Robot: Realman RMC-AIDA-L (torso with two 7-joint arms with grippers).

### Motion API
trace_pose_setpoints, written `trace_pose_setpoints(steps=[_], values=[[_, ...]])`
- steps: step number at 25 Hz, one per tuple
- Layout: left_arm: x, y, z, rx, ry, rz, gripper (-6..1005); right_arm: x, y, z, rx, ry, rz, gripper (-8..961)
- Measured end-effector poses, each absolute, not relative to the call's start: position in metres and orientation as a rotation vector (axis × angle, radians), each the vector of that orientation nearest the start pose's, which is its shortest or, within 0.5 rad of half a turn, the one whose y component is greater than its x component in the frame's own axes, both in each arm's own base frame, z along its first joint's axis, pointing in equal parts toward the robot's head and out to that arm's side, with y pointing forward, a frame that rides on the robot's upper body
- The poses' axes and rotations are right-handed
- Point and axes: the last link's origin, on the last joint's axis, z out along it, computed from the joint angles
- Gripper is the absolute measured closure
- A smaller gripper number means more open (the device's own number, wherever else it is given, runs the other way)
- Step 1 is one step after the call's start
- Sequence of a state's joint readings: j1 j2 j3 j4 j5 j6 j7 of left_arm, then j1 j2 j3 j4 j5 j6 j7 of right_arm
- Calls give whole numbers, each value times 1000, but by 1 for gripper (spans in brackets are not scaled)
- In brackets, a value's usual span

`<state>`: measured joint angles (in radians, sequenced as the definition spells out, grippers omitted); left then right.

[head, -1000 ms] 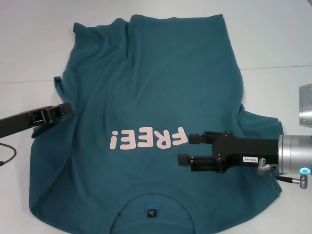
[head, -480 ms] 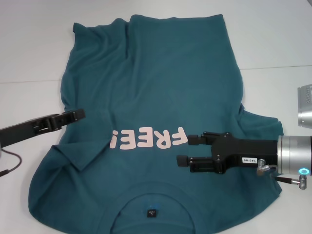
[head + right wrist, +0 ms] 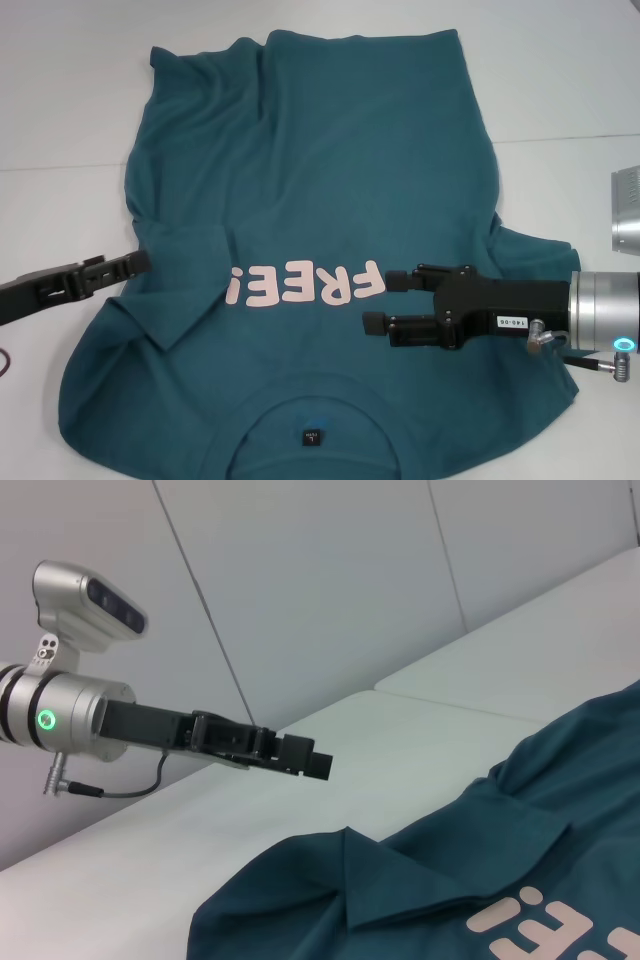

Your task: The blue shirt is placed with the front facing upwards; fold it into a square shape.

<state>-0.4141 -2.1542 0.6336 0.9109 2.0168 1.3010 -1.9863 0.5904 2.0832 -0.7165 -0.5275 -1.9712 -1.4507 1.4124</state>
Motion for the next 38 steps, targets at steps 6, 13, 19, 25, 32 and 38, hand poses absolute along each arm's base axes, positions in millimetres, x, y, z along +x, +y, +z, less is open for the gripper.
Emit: trace_pose_setpoints(steps=[6,13,19,25,32,38], values=[[-308,341,37,-2125,-1295,-667,91,252,342,-27,-2716,753,726,84],[-318,341,32,-2100,-1293,-594,91,251,340,-27,-2726,766,731,85],[-328,339,25,-2080,-1308,-543,92,253,338,-27,-2727,773,733,85],[-331,335,19,-2096,-1326,-515,92,253,338,-27,-2726,774,733,84],[-321,332,8,-2191,-1321,-501,93,252,338,-28,-2730,773,735,84],[-308,327,-4,-2302,-1305,-495,93,254,337,-28,-2730,777,735,85]])
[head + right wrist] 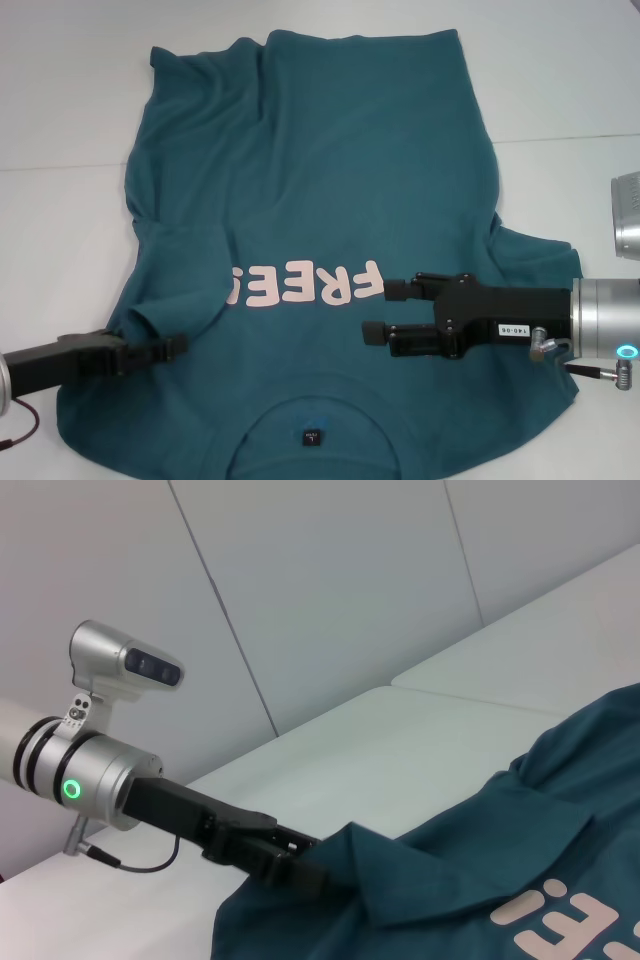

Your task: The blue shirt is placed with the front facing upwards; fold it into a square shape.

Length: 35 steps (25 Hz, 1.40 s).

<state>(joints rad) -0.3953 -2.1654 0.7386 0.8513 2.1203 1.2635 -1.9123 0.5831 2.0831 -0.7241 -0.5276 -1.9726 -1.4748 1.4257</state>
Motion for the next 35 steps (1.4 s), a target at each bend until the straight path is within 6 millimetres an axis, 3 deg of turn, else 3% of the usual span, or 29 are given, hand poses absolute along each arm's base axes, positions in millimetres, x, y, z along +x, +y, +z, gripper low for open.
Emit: trace_pose_setpoints(steps=[21,29,35], values=[[-281,306,-18,-2589,-1246,-574,94,253,336,-28,-2735,775,738,84],[-280,312,1,-2496,-1205,-734,92,256,337,-23,-2719,802,740,85],[-277,315,22,-2391,-1090,-915,90,269,345,-1,-2634,945,702,84]])
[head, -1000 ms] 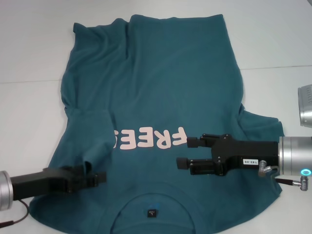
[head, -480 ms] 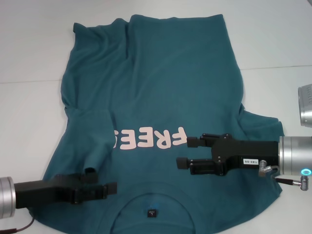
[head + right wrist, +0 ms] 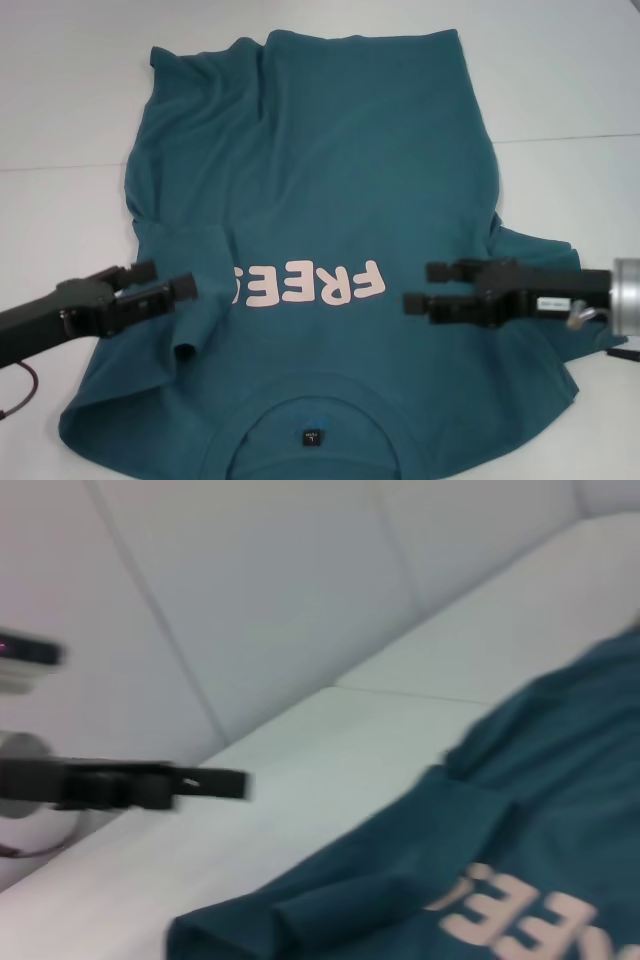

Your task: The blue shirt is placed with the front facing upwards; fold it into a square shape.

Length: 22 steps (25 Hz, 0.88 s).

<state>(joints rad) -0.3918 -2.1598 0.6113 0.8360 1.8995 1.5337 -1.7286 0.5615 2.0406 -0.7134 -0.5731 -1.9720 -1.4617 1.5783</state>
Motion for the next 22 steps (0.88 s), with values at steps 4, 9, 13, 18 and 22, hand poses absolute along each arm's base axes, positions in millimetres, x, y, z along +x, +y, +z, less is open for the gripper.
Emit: trace_pose_setpoints(steps=[4,9,13,18,22], values=[[-274,314,23,-2408,-1016,-931,90,282,348,24,-2548,1079,661,84],[-271,316,22,-2469,-881,-884,88,300,347,55,-2428,1227,602,84],[-269,316,19,-2526,-804,-833,87,316,347,78,-2306,1355,557,84],[-267,314,12,-2591,-782,-771,90,331,345,93,-2186,1498,509,85],[-268,313,7,-2636,-753,-717,92,337,345,100,-2132,1559,474,85]])
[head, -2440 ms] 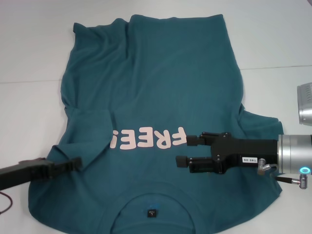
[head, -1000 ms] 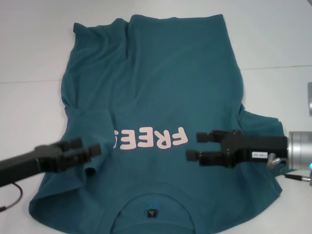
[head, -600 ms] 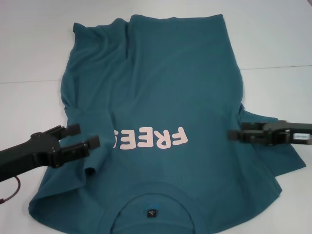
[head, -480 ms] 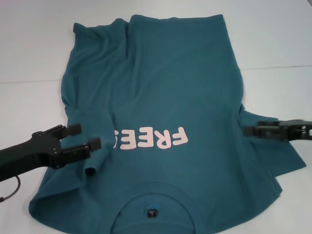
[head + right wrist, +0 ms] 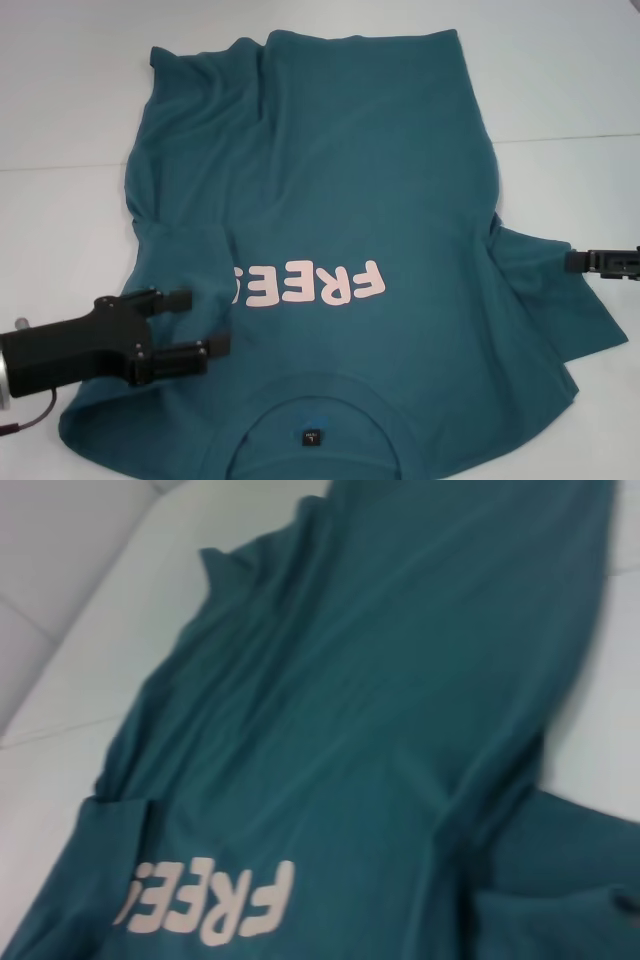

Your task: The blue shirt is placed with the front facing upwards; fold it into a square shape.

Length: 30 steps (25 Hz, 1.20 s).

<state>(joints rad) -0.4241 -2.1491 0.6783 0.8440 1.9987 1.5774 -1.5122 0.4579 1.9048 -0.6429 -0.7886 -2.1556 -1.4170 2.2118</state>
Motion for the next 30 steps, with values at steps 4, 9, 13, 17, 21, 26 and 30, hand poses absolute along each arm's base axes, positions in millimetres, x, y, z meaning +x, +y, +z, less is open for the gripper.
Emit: trace_pose_setpoints(steps=[4,9,13,17,21,26,30], values=[[-267,312,4,-2674,-732,-667,92,341,347,102,-2078,1613,438,85],[-265,311,0,-2713,-710,-630,92,348,356,105,-1987,1605,419,85],[-263,311,-4,-2729,-705,-628,92,350,363,97,-1957,1565,397,84],[-262,311,-4,-2730,-712,-631,92,348,370,80,-1968,1539,350,84],[-261,311,-5,-2728,-715,-639,92,346,376,67,-1982,1517,317,85],[-263,311,-5,-2720,-723,-641,92,347,379,62,-1973,1498,308,84],[-263,311,-5,-2716,-728,-641,92,347,382,60,-1967,1482,306,84]])
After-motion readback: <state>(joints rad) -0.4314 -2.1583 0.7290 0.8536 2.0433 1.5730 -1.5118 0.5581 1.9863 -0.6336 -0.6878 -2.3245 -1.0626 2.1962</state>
